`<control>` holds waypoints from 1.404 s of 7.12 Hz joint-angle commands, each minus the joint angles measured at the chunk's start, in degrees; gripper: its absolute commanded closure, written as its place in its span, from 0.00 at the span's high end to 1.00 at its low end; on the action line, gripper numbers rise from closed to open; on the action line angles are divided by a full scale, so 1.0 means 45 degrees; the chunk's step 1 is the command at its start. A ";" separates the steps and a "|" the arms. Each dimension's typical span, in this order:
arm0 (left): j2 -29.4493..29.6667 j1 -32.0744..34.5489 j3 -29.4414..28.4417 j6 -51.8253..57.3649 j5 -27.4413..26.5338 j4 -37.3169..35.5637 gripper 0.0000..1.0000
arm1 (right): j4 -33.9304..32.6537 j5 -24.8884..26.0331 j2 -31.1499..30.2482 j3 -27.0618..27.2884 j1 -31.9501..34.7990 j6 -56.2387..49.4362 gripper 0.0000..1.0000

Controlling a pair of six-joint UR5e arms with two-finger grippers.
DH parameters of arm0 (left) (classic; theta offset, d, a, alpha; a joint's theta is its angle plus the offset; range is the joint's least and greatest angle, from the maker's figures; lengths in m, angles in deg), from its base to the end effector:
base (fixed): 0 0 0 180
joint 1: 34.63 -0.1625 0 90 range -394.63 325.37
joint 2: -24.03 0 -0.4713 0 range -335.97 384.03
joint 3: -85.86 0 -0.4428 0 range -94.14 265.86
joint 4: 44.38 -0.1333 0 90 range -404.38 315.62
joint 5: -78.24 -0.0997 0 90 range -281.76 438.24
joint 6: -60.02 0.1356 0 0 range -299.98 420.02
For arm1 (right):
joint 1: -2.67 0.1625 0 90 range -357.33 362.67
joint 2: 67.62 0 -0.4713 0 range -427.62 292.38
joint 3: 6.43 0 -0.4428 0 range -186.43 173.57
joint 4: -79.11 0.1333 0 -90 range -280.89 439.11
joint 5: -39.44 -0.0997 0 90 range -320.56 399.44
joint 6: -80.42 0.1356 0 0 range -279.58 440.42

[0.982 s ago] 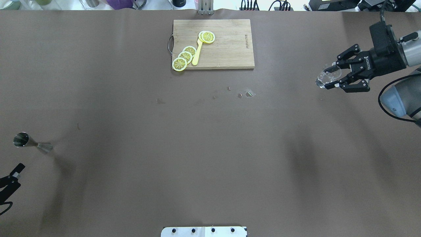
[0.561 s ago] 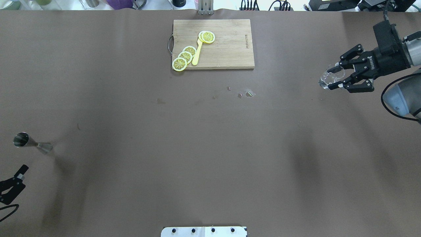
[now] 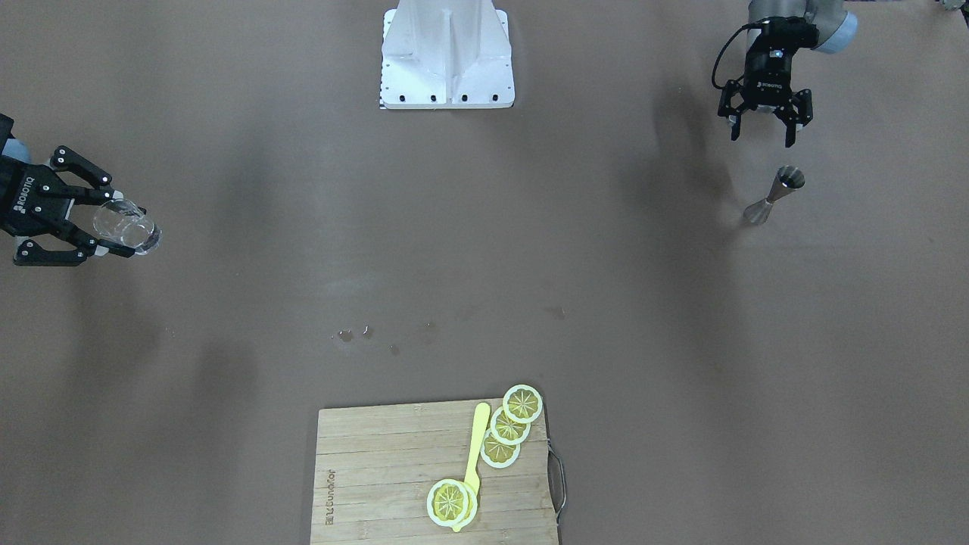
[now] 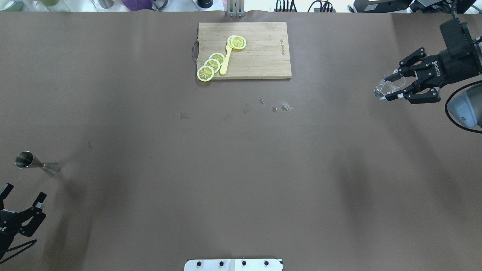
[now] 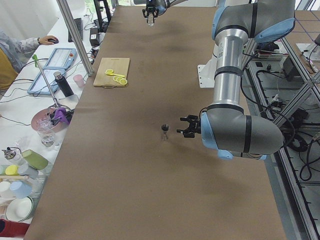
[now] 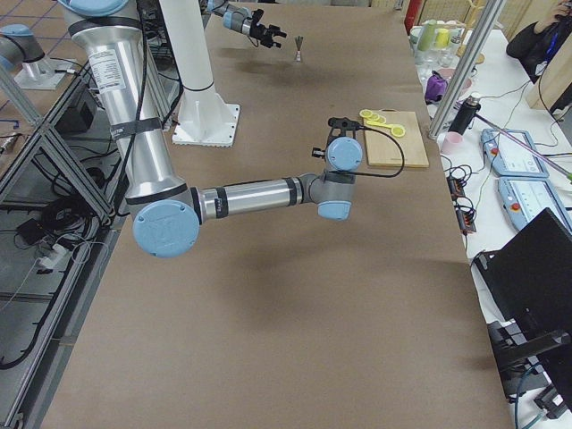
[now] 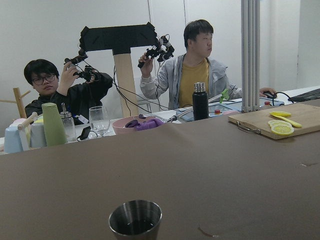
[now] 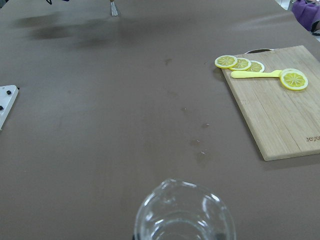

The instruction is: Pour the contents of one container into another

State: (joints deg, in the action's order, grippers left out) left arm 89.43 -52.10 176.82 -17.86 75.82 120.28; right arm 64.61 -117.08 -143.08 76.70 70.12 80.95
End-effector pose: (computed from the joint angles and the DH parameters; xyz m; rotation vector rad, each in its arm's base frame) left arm 0.3361 -0.1760 0.6875 1.4280 0.7357 -0.3164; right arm -0.2305 -0.5785 0.4670 1.0955 -1.2171 -1.1312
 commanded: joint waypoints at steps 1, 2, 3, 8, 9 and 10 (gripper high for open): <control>0.0017 0.0675 -0.0192 -0.2021 0.0048 -0.2167 0.96 | -0.0001 -0.0138 -0.0007 -0.0015 0.0088 0.0000 0.00; 0.0018 0.1239 -0.0213 -0.3810 0.0145 -0.3937 0.95 | -0.0020 -0.0197 -0.0007 -0.0015 0.0166 0.0000 0.00; 0.0211 0.1632 -0.0193 -0.5259 0.0417 -0.5347 0.94 | -0.0020 -0.0333 -0.0007 -0.0035 0.0283 0.0000 0.00; 0.1323 0.3060 -0.0193 -0.6152 0.1415 -0.6649 0.86 | -0.0020 -0.0490 -0.0046 -0.0113 0.0342 0.0000 0.00; 0.1442 0.3332 -0.0213 -0.6229 0.1648 -0.7134 0.84 | -0.0020 -0.0491 -0.0066 -0.0113 0.0342 0.0000 0.00; 0.1617 0.3547 -0.0232 -0.6849 0.1766 -0.7506 0.81 | -0.0020 -0.0491 -0.0046 -0.0113 0.0342 0.0000 0.00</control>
State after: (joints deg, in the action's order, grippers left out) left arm 95.73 -37.42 175.87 -46.40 82.92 88.58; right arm 64.52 -119.25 -143.31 76.19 71.66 80.95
